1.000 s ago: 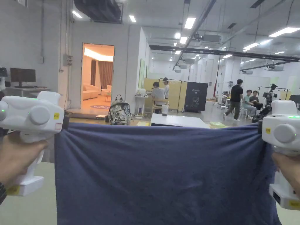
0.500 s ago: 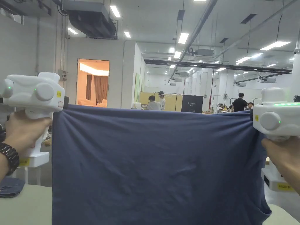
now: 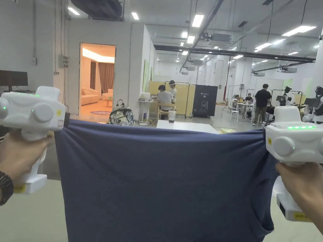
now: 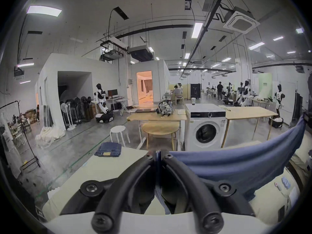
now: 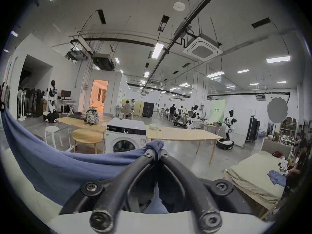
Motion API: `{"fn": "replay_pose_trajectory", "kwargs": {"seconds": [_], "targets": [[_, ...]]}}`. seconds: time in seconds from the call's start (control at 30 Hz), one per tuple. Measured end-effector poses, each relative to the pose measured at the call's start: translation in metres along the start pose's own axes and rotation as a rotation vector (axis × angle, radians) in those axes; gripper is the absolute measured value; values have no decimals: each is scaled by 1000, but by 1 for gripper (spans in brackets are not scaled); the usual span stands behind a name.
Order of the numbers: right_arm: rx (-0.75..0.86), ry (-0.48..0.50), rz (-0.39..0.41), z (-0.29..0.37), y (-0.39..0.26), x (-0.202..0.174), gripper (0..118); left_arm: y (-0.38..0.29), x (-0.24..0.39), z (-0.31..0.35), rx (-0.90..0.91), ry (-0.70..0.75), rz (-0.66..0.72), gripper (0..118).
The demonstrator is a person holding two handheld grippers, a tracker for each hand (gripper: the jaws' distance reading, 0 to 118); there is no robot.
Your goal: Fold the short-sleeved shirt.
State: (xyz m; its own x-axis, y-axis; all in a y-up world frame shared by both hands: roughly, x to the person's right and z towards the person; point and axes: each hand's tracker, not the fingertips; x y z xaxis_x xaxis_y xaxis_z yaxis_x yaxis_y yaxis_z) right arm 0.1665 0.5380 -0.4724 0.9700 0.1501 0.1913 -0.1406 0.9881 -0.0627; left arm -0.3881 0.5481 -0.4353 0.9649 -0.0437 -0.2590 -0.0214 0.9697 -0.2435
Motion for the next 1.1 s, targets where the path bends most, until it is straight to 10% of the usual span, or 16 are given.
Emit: {"fn": "replay_pose_trajectory", "kwargs": {"seconds": [1.1], "targets": [[-315, 108, 101, 295, -274, 55, 0, -336, -47, 259, -269, -102, 85, 0]]}}
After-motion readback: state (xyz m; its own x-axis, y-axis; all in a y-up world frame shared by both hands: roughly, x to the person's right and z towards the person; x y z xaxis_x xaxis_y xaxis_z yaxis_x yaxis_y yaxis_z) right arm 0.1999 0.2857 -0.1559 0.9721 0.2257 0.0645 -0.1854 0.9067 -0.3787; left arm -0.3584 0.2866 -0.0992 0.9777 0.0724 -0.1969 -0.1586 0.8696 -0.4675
